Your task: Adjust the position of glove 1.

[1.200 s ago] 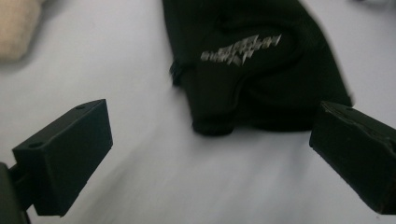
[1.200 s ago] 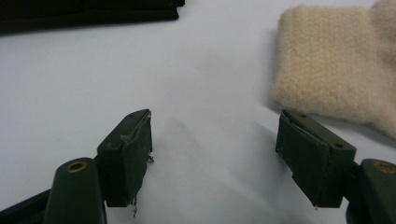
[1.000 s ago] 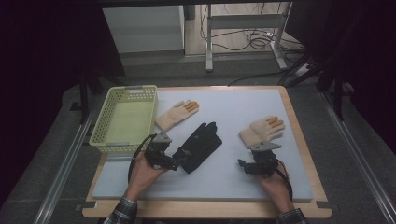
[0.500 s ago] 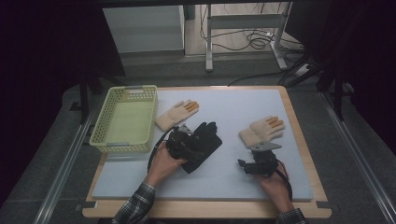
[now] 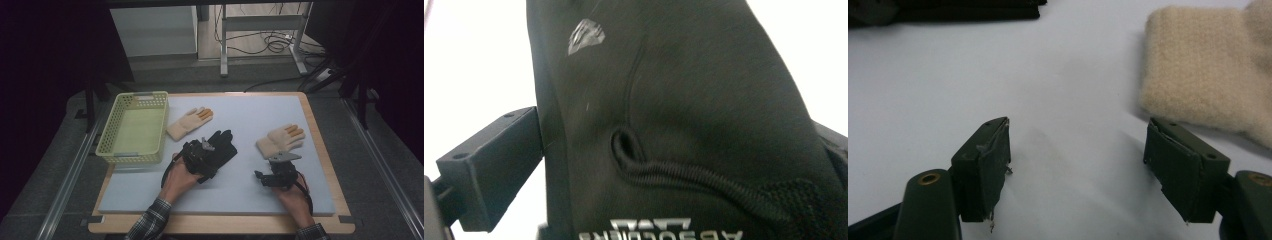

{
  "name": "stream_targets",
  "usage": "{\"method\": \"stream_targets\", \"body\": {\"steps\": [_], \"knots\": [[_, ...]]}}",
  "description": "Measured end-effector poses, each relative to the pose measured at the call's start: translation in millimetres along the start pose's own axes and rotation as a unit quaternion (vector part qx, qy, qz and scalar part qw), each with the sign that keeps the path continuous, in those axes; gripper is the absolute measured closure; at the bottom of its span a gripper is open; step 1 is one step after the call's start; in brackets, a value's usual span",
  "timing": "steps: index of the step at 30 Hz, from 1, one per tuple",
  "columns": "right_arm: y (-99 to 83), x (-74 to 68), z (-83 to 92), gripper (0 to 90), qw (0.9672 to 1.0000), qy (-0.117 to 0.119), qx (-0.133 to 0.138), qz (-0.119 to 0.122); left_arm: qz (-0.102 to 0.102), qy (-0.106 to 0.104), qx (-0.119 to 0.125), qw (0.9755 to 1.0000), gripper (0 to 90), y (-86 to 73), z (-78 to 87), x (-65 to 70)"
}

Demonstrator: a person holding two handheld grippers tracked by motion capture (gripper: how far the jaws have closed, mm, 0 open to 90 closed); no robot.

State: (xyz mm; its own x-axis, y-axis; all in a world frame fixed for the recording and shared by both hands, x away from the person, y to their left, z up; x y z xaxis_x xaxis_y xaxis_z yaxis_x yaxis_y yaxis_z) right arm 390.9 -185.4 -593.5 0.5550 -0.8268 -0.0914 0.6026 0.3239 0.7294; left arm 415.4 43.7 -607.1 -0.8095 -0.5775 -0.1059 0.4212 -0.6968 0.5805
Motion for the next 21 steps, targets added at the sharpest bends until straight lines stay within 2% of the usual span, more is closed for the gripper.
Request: {"method": "stream_targets", "body": {"steps": [1,7,11,13,16,19,21], "knots": [[0.0,0.0,0.0,26.3,1.0000,0.000,0.000,0.000,0.020,-0.016,0.007,0.9996,0.0,-1.6,-1.7,-1.7],[-0.1,0.0,-0.1,26.3,1.0000,0.000,0.000,0.000,0.011,-0.010,-0.002,0.9999,0.0,-0.7,-1.1,1.8],[-0.1,0.0,-0.1,26.3,1.0000,0.000,0.000,0.000,0.015,-0.013,-0.009,0.9997,6.7,-0.1,2.6,2.6],[-0.1,0.0,-0.1,26.3,1.0000,0.000,0.000,0.000,0.017,-0.013,-0.012,0.9997,15.3,0.9,6.0,3.4],[-0.1,0.0,-0.1,26.3,1.0000,-0.001,0.000,0.000,0.006,-0.012,-0.006,0.9999,38.8,2.9,10.9,6.6],[-0.1,0.0,-0.1,26.3,1.0000,-0.001,0.000,0.000,0.008,-0.013,-0.005,0.9999,52.9,4.1,12.5,6.6],[-0.1,0.0,-0.1,26.2,1.0000,-0.001,0.000,0.000,0.009,-0.014,0.000,0.9999,59.1,4.8,13.3,6.2]]}}
Point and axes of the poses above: each handheld gripper's, and its own axes: z roughly backward along the jaws, y roughly out of its top, x roughly to its right, the point moved 9 cm from there along -z, roughly forward along the jaws, and after that the axes turned 11 degrees about -z, right-handed, at the moved point
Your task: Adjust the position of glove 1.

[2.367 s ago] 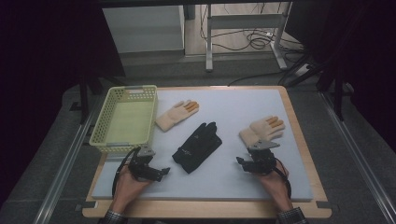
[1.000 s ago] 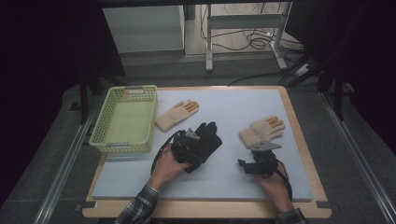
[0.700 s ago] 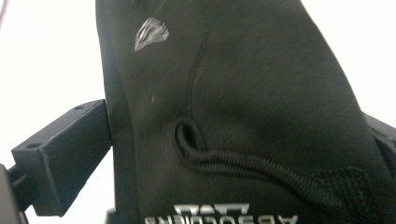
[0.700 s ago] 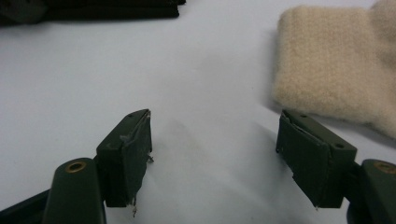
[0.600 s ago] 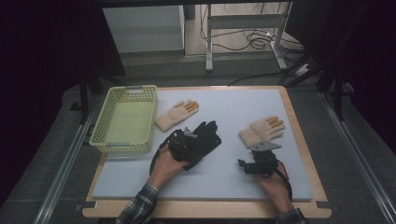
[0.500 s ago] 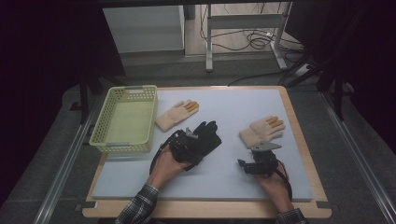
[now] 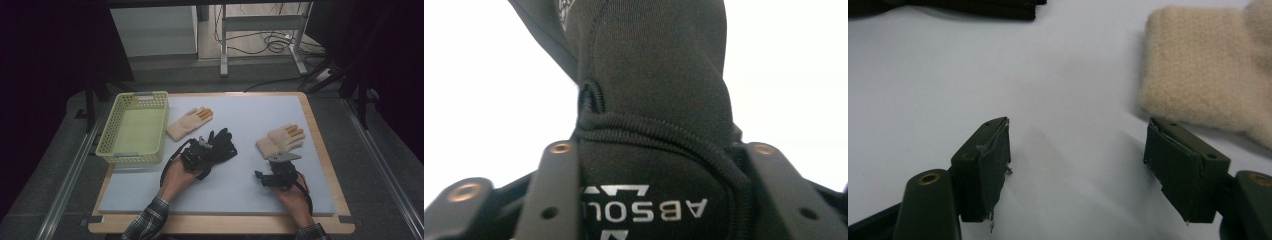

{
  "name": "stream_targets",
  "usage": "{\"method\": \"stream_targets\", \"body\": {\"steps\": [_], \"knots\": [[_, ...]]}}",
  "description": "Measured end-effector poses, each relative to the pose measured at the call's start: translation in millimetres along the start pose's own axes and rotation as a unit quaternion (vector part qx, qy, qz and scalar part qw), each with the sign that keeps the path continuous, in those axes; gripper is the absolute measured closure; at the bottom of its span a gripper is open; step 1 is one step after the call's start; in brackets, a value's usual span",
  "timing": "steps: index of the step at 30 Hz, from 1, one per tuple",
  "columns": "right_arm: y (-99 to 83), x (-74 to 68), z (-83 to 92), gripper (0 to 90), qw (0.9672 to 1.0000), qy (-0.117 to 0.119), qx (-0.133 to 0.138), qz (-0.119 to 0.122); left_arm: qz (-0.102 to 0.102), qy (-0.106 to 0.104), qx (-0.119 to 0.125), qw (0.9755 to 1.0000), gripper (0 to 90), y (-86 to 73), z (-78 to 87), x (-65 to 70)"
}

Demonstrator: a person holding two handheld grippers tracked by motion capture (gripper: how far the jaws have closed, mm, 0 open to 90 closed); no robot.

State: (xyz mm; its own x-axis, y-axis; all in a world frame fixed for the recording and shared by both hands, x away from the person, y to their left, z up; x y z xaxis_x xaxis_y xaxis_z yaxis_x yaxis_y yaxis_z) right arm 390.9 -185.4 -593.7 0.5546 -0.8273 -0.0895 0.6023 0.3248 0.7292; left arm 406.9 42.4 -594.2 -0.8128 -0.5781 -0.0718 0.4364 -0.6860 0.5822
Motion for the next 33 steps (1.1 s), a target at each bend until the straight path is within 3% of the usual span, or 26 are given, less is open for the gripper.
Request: {"method": "stream_targets", "body": {"steps": [5,9,15,19,24,33], "knots": [[0.0,0.0,0.0,26.2,1.0000,0.000,0.000,0.000,-0.005,0.004,0.011,0.9999,66.9,4.9,3.3,-0.7],[0.0,0.0,0.0,26.2,1.0000,0.000,0.000,0.000,-0.007,0.015,0.017,0.9997,67.1,11.4,6.3,-4.6],[-0.1,0.0,0.1,26.2,1.0000,0.000,0.000,-0.001,-0.016,0.040,0.030,0.9986,66.3,26.0,25.7,-12.7],[0.0,0.1,0.0,26.2,1.0000,0.000,0.000,0.000,-0.012,0.062,0.029,0.9976,65.5,34.4,41.1,-25.6],[0.0,0.1,0.0,26.2,1.0000,0.000,0.000,0.000,0.009,0.084,0.033,0.9958,64.9,40.6,59.0,-44.9],[0.1,0.3,-0.1,26.1,1.0000,0.000,0.000,0.001,0.034,0.124,0.031,0.9912,64.0,37.1,93.5,-81.5]]}}
Point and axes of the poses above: each handheld gripper's, and its own axes: z roughly backward along the jaws, y roughly out of its top, x roughly to its right, the point moved 9 cm from there along -z, roughly forward along the jaws, and after that the axes turned 11 degrees about -z, right-handed, at the moved point
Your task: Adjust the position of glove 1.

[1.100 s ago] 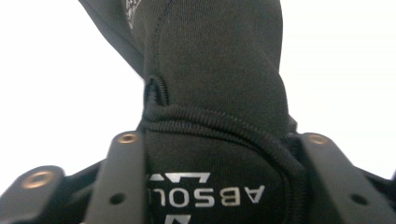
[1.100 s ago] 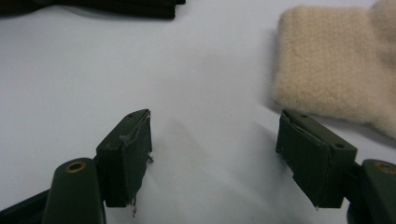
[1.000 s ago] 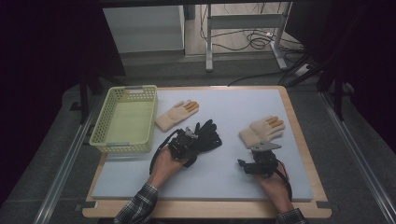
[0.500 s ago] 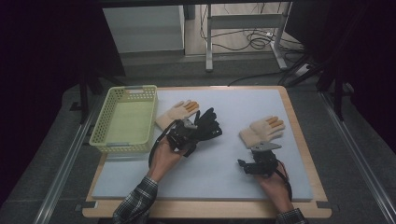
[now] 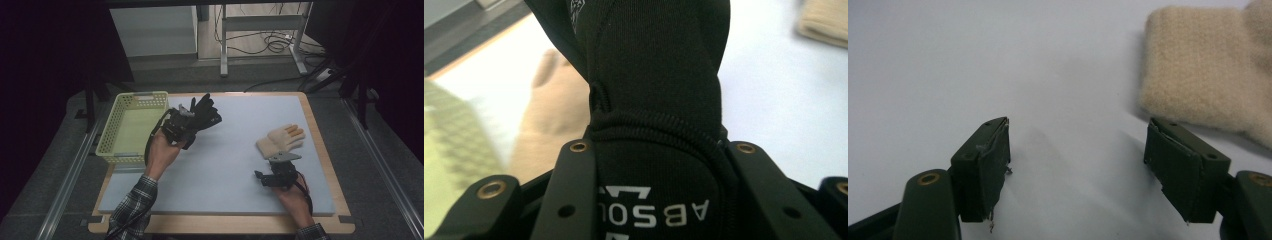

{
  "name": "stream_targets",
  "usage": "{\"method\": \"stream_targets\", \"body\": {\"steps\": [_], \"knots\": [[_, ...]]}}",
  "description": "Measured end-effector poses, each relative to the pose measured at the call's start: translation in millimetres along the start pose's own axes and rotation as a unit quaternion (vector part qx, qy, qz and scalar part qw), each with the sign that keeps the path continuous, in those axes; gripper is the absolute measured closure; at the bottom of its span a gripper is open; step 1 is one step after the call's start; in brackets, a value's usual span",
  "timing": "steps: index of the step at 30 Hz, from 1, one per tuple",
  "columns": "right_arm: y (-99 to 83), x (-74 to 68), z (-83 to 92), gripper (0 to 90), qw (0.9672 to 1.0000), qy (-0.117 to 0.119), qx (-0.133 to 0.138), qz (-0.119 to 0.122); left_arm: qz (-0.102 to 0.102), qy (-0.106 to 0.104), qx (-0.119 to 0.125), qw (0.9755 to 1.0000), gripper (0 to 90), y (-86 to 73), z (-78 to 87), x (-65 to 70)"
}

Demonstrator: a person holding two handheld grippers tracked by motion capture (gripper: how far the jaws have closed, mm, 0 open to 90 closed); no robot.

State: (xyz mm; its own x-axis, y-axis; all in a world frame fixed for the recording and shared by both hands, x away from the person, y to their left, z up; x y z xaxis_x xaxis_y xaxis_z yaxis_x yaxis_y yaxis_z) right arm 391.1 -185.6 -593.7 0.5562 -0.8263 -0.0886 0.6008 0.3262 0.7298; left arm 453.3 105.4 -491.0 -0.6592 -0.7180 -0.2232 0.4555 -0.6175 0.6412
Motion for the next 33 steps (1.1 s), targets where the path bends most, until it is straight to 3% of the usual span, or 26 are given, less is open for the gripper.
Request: {"method": "stream_targets", "body": {"steps": [7,17,26,33], "knots": [[0.0,0.1,0.0,26.1,1.0000,0.000,0.000,0.000,0.044,0.034,-0.007,0.9984,63.9,-16.2,8.0,-40.6],[0.0,0.1,-0.1,26.0,1.0000,0.000,0.000,0.000,0.093,0.077,-0.013,0.9926,63.0,-50.3,17.6,-89.2],[0.2,-0.1,-0.2,26.0,1.0000,0.000,0.001,-0.001,0.145,0.103,-0.025,0.9838,62.2,-90.0,16.0,-131.7],[0.2,-0.1,-0.2,25.9,1.0000,0.000,0.001,-0.001,0.180,0.117,-0.048,0.9755,61.3,-117.3,14.8,-153.7]]}}
Point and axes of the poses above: each handheld gripper's, and its own axes: z roughly backward along the jaws, y roughly out of its top, x roughly to its right, the point moved 9 cm from there along -z, roughly forward along the jaws, and after that the axes turned 11 degrees about -z, right-handed, at the moved point
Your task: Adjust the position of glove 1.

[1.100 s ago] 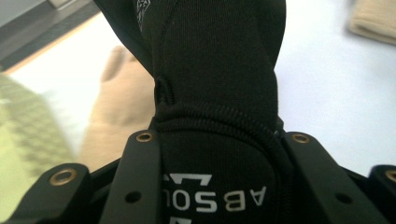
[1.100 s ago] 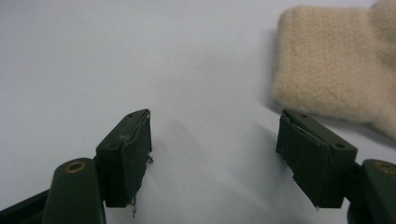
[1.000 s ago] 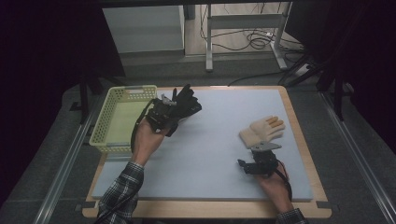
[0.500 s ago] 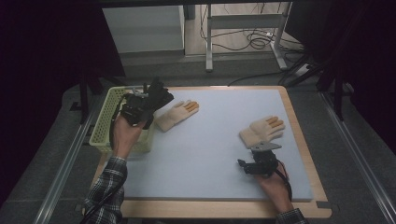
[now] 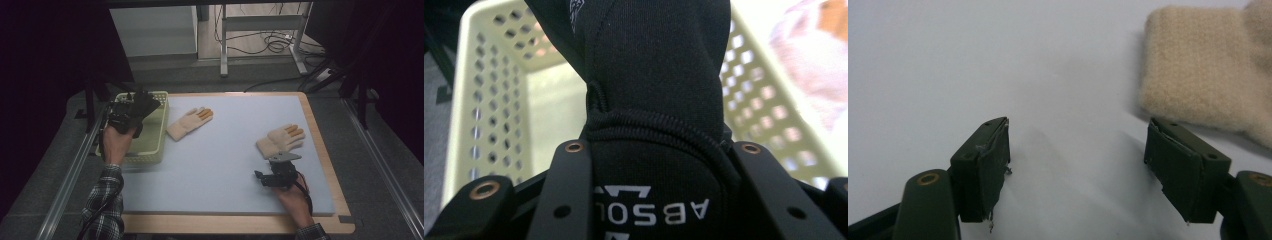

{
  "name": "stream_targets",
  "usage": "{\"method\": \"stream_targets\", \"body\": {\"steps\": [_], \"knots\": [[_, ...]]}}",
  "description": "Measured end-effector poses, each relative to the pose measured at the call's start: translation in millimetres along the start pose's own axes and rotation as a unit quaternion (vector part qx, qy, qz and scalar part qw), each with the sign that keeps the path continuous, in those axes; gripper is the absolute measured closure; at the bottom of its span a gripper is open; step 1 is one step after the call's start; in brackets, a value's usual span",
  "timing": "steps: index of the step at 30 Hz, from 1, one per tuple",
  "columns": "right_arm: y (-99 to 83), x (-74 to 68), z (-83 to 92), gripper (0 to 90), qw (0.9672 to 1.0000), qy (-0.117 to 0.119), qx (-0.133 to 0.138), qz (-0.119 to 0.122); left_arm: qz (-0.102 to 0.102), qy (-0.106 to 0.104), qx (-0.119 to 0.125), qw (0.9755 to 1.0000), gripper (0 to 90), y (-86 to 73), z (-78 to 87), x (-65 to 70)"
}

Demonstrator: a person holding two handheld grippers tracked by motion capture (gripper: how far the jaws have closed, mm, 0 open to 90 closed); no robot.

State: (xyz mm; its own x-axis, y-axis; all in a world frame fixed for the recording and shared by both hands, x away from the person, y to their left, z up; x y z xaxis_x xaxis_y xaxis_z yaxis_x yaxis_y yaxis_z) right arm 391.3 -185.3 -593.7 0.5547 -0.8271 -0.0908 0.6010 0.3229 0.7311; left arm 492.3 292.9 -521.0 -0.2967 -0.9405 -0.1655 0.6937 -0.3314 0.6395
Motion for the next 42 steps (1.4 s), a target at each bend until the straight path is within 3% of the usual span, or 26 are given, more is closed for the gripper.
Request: {"method": "stream_targets", "body": {"steps": [12,27,31,36,42], "knots": [[0.0,0.0,0.0,25.9,1.0000,0.000,0.000,0.000,0.032,0.014,-0.048,0.9983,59.7,-31.8,-16.0,-28.0],[0.0,0.0,-0.1,25.8,1.0000,-0.001,0.001,0.000,0.015,0.018,-0.105,0.9942,55.8,-41.5,-27.6,-30.0],[0.0,0.0,0.0,25.8,1.0000,-0.001,0.000,0.000,0.013,0.022,-0.107,0.9940,48.7,-40.9,-28.8,-32.6],[0.0,0.0,0.0,25.8,1.0000,-0.001,0.000,0.000,0.011,0.021,-0.102,0.9945,28.8,-41.7,-26.8,-34.7],[0.0,0.1,-0.1,25.7,1.0000,-0.001,0.000,0.000,0.021,0.005,-0.096,0.9952,13.0,-45.3,-23.0,-38.2]]}}
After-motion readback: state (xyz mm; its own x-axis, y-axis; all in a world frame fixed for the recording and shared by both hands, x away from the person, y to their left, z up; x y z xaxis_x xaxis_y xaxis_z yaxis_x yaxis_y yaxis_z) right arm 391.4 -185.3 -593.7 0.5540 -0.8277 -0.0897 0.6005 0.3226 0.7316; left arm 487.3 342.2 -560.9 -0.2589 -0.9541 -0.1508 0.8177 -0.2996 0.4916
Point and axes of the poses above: each handheld gripper's, and its own axes: z roughly backward along the jaws, y roughly out of its top, x roughly to its right, the point moved 9 cm from there along -z, roughly forward along the jaws, and after that the axes turned 11 degrees about -z, right-handed, at the moved point
